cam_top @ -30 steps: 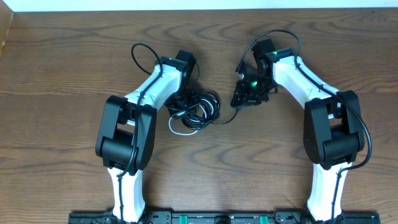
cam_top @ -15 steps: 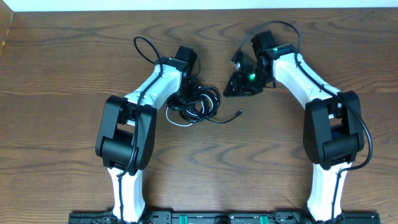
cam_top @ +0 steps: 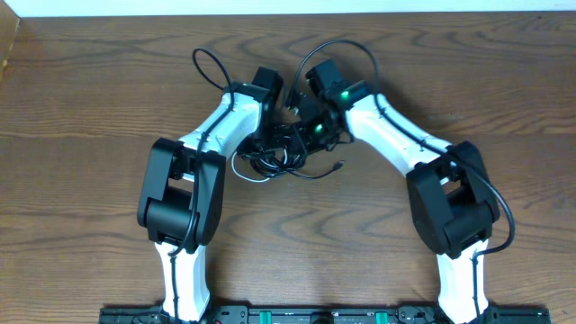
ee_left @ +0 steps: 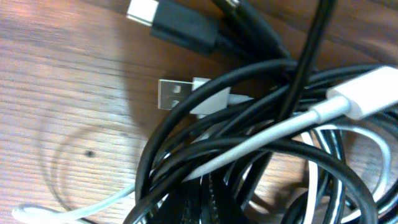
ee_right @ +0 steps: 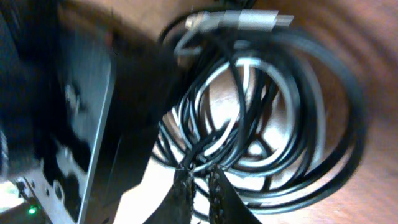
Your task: Untangle cables
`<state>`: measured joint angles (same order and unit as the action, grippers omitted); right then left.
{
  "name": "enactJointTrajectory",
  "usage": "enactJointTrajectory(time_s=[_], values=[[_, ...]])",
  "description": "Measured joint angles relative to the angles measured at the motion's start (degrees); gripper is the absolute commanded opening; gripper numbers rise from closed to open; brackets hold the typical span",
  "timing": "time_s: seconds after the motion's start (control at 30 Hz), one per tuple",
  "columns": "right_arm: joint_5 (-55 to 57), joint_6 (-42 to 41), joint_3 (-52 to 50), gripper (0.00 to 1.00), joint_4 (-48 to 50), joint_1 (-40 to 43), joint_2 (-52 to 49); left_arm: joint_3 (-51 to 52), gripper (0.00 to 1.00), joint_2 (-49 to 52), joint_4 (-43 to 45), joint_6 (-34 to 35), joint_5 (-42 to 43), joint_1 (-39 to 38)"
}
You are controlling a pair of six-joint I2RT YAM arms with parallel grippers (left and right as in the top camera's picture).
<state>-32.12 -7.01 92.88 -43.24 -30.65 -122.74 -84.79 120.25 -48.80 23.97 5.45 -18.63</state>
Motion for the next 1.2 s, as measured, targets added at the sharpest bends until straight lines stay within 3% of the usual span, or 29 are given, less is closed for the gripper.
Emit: enactJointTrajectory(time_s=[0.43, 1.0, 1.2], values=[[6.0, -4.3, -1.4, 0.01, -1.3, -5.9, 0.0, 0.0, 0.08, 0.0, -0.9, 1.5, 6.4, 8.3], [7.6, -18.1, -3.0, 0.01, 14.7, -2.8, 0.0, 0.0, 0.08, 0.0, -0.9, 1.5, 9.7, 9.1], [14.2, -19.5, -3.0, 0.01, 16.0, -5.7, 0.0, 0.0, 0.08, 0.0, -0.9, 1.5, 9.9, 9.1]])
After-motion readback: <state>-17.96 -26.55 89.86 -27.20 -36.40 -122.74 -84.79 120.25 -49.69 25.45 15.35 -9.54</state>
